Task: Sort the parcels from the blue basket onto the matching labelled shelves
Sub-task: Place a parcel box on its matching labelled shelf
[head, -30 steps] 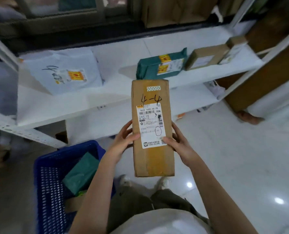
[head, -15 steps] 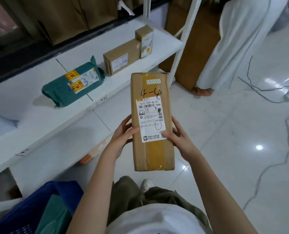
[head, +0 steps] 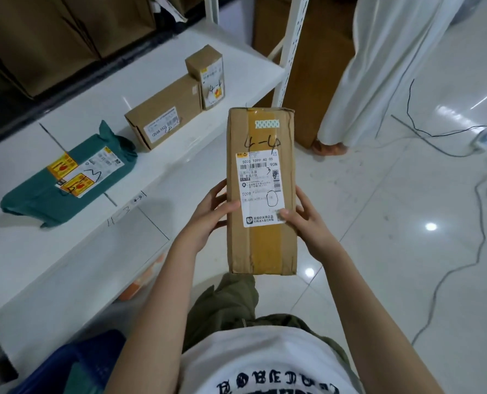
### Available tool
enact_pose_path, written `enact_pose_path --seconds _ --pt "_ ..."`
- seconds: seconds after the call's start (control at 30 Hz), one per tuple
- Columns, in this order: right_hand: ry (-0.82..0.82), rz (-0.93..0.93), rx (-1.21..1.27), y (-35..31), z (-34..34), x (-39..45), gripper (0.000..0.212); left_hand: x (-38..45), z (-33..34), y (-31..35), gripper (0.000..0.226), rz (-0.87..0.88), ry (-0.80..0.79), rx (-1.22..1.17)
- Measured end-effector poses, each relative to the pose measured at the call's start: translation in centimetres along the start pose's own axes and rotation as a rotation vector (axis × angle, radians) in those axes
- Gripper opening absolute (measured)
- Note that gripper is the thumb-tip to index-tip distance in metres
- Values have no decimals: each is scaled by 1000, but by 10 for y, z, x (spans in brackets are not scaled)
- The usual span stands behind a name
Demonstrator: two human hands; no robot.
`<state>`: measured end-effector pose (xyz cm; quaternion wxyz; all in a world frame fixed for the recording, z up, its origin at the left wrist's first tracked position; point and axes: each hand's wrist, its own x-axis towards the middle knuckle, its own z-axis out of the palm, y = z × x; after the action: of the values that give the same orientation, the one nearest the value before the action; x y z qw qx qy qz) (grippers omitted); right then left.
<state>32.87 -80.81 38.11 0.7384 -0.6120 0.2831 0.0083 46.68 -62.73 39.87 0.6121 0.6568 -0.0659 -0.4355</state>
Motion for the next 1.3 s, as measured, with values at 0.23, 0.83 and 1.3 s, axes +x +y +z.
enact_pose_path --seconds 0.23,0.83,1.3 --pt "11 -13 -21 -57 -34 75 90 81 7 54 67 29 -44 -8" --pt "-227 25 -78 -139 -144 228 90 218 65 123 77 45 123 -132" --pt "-564 162 -159 -210 -179 325 77 252 97 150 83 69 336 -171"
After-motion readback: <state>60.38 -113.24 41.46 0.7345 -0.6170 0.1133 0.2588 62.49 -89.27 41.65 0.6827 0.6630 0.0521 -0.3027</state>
